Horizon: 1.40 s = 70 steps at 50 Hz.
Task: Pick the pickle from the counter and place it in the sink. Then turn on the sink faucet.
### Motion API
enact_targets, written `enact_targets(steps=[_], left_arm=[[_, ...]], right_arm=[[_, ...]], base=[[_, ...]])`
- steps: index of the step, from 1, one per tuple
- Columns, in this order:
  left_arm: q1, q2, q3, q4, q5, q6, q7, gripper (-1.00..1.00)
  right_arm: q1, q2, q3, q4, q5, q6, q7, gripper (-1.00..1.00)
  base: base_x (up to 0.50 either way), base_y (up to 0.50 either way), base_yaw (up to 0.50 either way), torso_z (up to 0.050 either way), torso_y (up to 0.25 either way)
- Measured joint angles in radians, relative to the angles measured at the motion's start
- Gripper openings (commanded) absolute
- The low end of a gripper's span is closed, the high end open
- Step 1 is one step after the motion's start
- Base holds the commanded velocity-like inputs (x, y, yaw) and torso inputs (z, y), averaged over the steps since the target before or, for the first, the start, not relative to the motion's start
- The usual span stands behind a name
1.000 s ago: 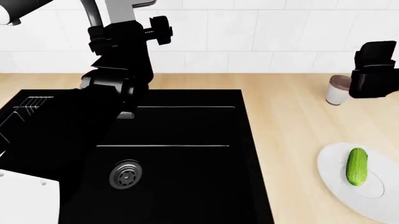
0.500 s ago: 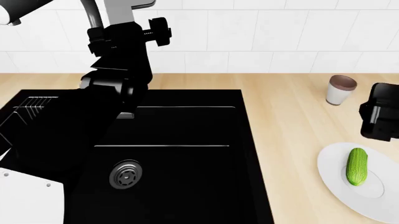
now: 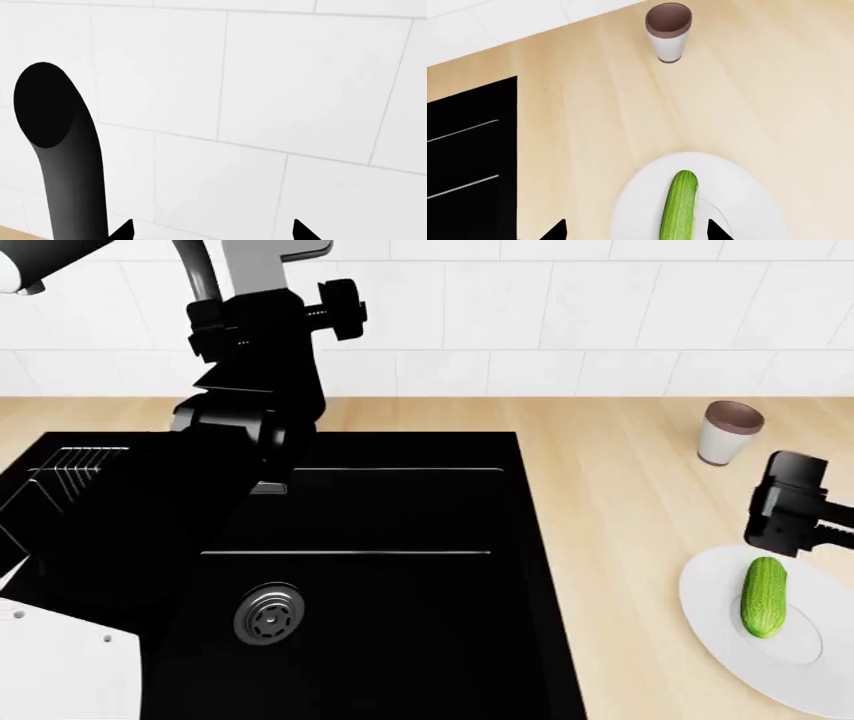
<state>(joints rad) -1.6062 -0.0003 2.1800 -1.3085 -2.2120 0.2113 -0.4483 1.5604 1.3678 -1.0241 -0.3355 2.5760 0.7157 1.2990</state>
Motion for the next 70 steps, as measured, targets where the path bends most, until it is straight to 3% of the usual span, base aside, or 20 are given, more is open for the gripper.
enact_targets(steps=[25, 70], left_arm=[[0.003, 0.0, 0.037, 0.0, -0.041, 0.006, 0.008, 1.0], [0.007, 0.0, 0.104, 0.0, -0.111, 0.023, 0.021, 1.0]], right_arm=[[-0.112, 0.016, -0.063, 0.044, -0.137, -0.04, -0.106, 1.0], [-0.212, -0.05, -0.125, 0.126, -0.255, -0.05, -0.188, 1.0]], base=[[0.0, 0.0, 0.0, 0.0, 0.0], [0.0, 0.0, 0.0, 0.0, 0.0]])
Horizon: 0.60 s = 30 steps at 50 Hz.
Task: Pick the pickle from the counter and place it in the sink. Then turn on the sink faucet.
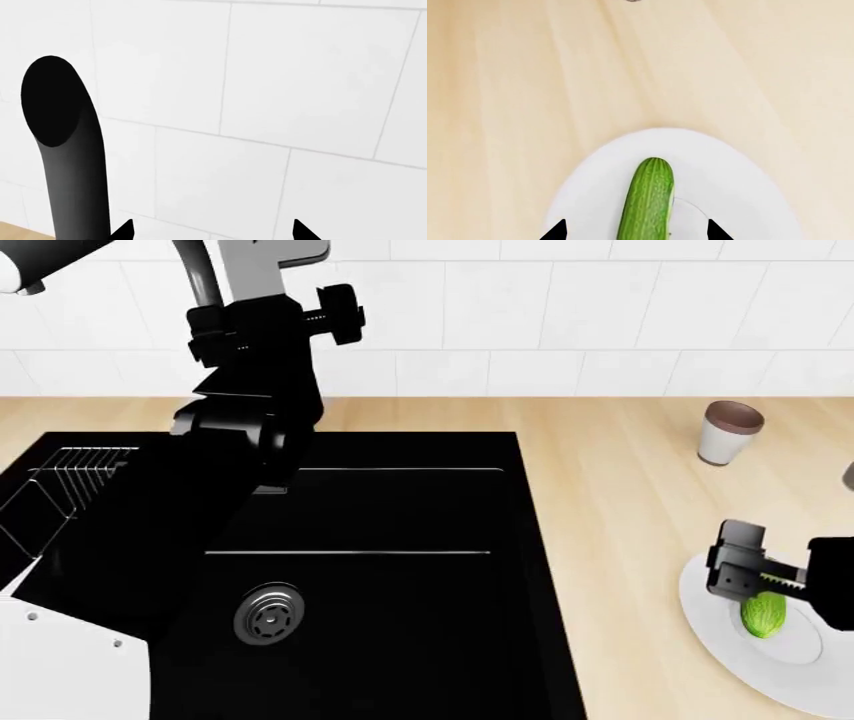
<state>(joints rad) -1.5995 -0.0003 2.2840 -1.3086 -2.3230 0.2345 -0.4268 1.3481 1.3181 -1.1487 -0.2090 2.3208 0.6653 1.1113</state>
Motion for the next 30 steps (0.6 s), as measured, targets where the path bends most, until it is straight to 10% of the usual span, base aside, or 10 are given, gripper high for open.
enact_targets(steps=[30], left_arm=[[0.002, 0.0, 0.02, 0.0, -0.023, 0.005, 0.006, 1.0]], right_arm=[[-0.055, -0.017, -0.024, 0.033, -0.044, -0.026, -0.045, 1.0]], base=[[0.0, 0.0, 0.0, 0.0, 0.0]])
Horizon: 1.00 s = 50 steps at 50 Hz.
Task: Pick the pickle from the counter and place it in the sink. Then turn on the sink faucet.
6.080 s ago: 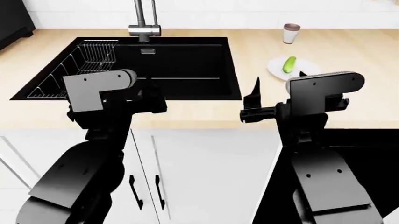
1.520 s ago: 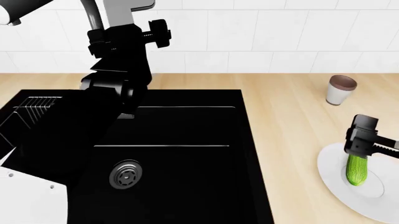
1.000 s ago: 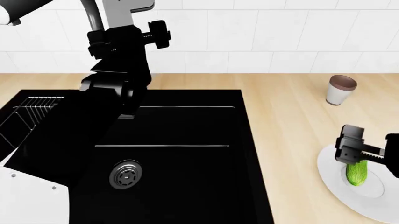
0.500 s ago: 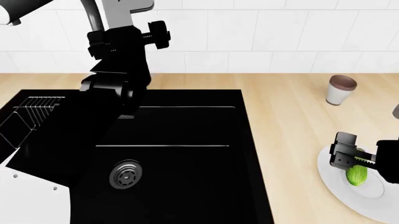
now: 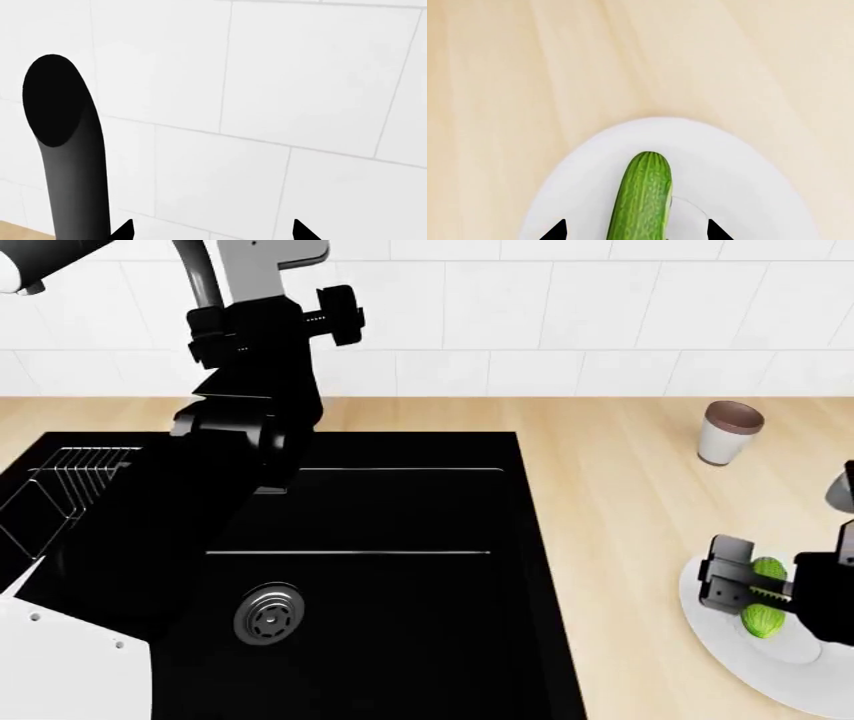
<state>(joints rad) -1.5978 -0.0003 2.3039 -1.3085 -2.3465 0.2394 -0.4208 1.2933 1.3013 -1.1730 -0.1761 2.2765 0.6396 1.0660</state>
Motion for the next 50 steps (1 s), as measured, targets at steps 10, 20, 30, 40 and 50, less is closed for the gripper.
enact_targets(steps=[10, 20, 30, 40, 50], left_arm=[[-0.001, 0.0, 0.008, 0.0, -0.008, 0.001, 0.001, 1.0], [0.001, 0.0, -0.004, 0.0, 0.005, 0.001, -0.001, 1.0], [0.003, 0.0, -0.008, 0.0, 0.009, 0.001, -0.001, 1.0], [0.003, 0.0, -0.011, 0.0, 0.011, 0.001, -0.001, 1.0], [-0.001, 0.0, 0.013, 0.0, -0.016, 0.004, 0.002, 1.0]], right_arm=[[-0.018, 0.001, -0.006, 0.004, -0.012, -0.012, -0.016, 1.0], [-0.037, 0.005, -0.012, 0.008, -0.023, -0.024, -0.033, 1.0], [-0.036, 0.009, -0.011, 0.003, -0.031, -0.02, -0.028, -1.0], [-0.016, 0.017, 0.001, -0.009, -0.034, -0.003, -0.008, -1.0], [0.075, 0.002, 0.048, -0.018, -0.01, 0.058, 0.038, -1.0]], base=[[0.0, 0.0, 0.0, 0.0, 0.0], [0.0, 0.0, 0.0, 0.0, 0.0], [0.0, 0.0, 0.0, 0.0, 0.0], [0.0, 0.0, 0.0, 0.0, 0.0], [0.0, 0.0, 0.0, 0.0, 0.0]])
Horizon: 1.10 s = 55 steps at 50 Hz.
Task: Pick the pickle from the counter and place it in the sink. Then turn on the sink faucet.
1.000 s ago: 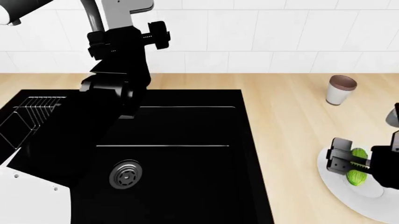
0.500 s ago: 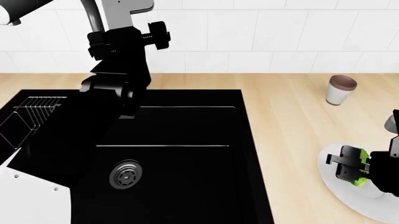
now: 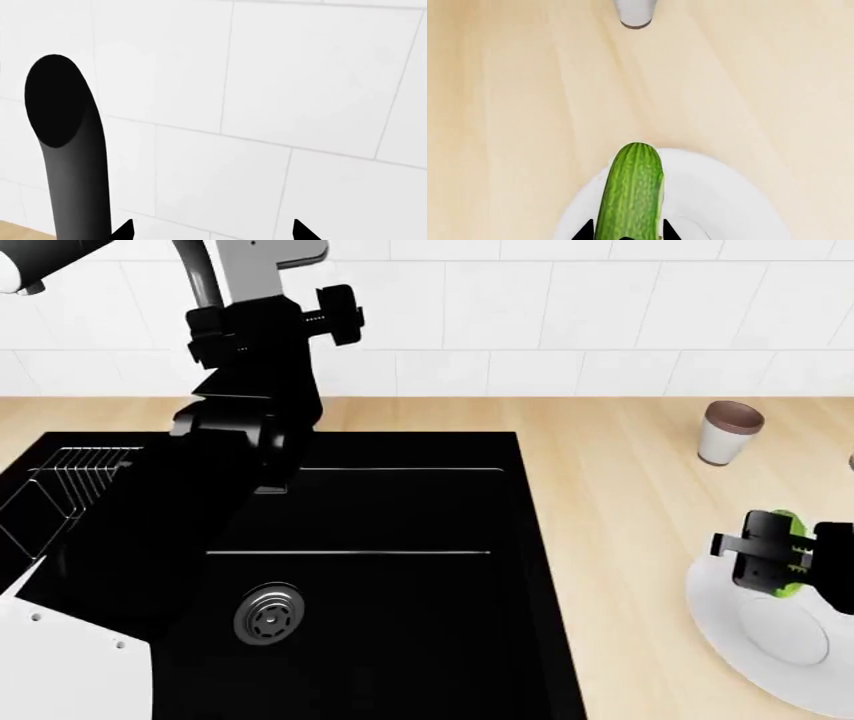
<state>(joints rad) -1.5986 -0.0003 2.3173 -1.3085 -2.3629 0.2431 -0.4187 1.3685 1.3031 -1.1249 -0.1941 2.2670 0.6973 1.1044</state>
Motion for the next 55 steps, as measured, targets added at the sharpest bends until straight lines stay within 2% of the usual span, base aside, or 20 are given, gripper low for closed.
enact_targets(steps=[9, 26, 55], left_arm=[[-0.006, 0.0, 0.009, 0.0, -0.013, -0.001, 0.002, 1.0], [-0.014, 0.0, -0.018, 0.0, 0.013, -0.009, 0.001, 1.0], [-0.017, 0.0, -0.09, 0.0, 0.09, -0.022, -0.009, 1.0]], right_arm=[[0.093, -0.085, 0.038, 0.006, 0.011, 0.058, 0.009, -1.0], [0.186, -0.325, 0.043, 0.056, -0.025, 0.13, -0.043, -1.0], [0.208, -0.75, -0.066, 0.291, -0.252, 0.256, -0.357, -1.0]], base=[[0.0, 0.0, 0.0, 0.0, 0.0], [0.0, 0.0, 0.0, 0.0, 0.0], [0.0, 0.0, 0.0, 0.0, 0.0]])
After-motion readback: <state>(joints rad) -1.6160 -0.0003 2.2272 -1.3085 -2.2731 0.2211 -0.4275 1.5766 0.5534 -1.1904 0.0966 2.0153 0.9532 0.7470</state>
